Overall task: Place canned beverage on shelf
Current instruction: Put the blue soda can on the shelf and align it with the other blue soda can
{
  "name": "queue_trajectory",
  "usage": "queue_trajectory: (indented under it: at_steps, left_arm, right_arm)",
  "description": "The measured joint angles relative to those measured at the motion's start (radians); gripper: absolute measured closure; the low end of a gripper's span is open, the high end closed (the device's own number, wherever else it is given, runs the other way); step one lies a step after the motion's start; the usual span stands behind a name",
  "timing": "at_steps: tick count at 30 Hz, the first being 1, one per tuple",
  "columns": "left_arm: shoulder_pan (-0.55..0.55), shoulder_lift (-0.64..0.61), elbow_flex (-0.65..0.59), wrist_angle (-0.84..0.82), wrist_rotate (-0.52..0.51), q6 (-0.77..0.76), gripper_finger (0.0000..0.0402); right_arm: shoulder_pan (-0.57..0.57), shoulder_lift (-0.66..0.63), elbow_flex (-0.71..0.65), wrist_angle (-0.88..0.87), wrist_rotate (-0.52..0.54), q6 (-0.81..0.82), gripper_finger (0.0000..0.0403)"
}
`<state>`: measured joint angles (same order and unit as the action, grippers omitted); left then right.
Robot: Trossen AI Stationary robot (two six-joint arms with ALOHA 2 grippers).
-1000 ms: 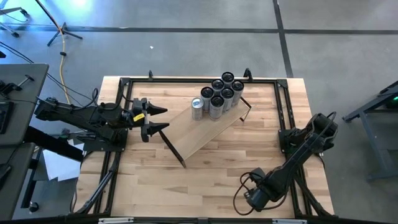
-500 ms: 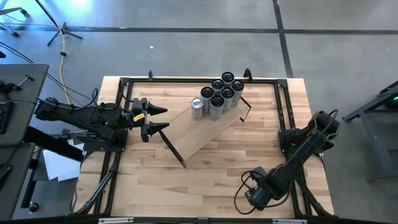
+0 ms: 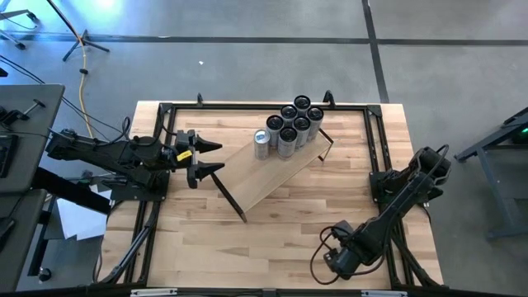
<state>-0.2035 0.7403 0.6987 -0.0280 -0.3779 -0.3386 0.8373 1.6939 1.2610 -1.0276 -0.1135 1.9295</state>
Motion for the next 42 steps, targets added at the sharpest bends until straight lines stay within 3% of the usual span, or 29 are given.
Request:
queue_trajectory:
  at_steps: [14, 27, 34, 42]
  left_arm:
    - [0.000, 0.000, 0.000, 0.000, 0.000, -0.001, 0.0080]
    - [0.000, 0.000, 0.000, 0.000, 0.000, 0.000, 0.0080]
    - [0.000, 0.000, 0.000, -0.001, 0.000, 0.000, 0.0080]
    - [0.000, 0.000, 0.000, 0.000, -0.002, -0.001, 0.0080]
  right_arm:
    - [-0.076, 0.000, 0.000, 0.094, 0.086, -0.071, 0.0090]
    - [-0.152, -0.070, 0.000, 0.106, 0.205, -0.373, 0.0090]
    - [-0.096, -0.227, 0.000, -0.041, 0.313, -0.425, 0.0090]
    - [0.039, -0.340, 0.000, -0.053, 0.410, -0.440, 0.0090]
